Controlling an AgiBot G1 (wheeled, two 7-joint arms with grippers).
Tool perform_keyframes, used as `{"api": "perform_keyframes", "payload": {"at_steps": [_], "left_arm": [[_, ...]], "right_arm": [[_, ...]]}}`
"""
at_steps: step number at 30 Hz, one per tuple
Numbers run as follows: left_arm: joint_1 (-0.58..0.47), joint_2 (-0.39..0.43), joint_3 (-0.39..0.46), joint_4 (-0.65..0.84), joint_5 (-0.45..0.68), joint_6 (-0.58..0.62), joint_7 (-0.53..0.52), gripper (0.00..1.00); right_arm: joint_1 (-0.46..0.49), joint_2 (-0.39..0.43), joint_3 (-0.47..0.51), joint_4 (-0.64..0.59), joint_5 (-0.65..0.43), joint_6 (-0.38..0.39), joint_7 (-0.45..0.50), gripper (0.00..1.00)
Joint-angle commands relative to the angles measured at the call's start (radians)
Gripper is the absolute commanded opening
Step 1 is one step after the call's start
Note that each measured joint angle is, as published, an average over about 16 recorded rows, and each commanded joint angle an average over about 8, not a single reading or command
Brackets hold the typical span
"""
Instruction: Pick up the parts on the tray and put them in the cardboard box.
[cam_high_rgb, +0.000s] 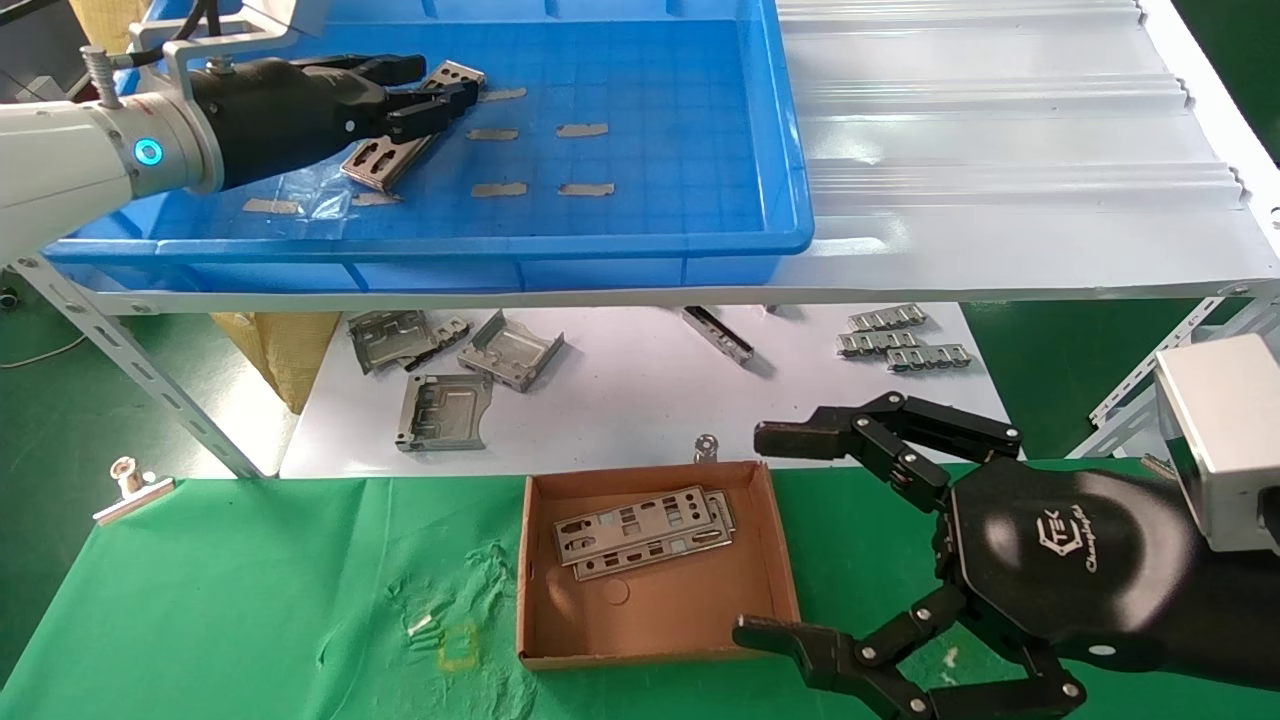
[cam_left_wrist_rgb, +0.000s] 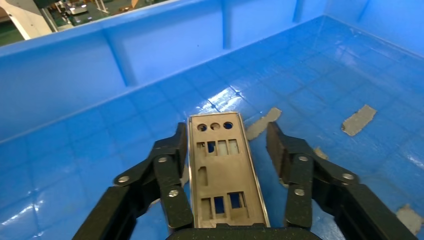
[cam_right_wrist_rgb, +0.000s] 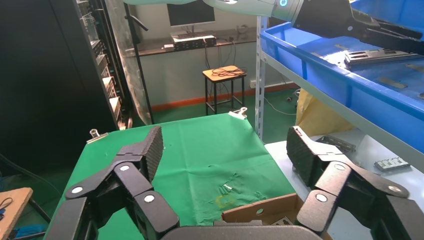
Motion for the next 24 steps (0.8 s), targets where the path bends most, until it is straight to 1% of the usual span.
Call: {"api": "perform_keyframes", "payload": {"at_steps": [1,18,19,24], "left_arm": [[0.0,0.0,0.001,0.003,0.001,0.005,0.0,0.0],[-0.004,-0.007,0.007,0.003,0.01,0.035,0.002,0.0],[-0.004,-0.006,0.007,0.003,0.01,0.038,0.002,0.05],[-0.008,-0.008,0.006,-0.001,0.008,0.054,0.006,0.68]], "right_arm": [[0.0,0.0,0.0,0.0,0.0,0.0,0.0,1.0],[0.0,0.0,0.0,0.0,0.0,0.0,0.0,1.0],[0.0,0.0,0.0,0.0,0.0,0.0,0.0,1.0],[0.0,0.0,0.0,0.0,0.0,0.0,0.0,1.0]]}}
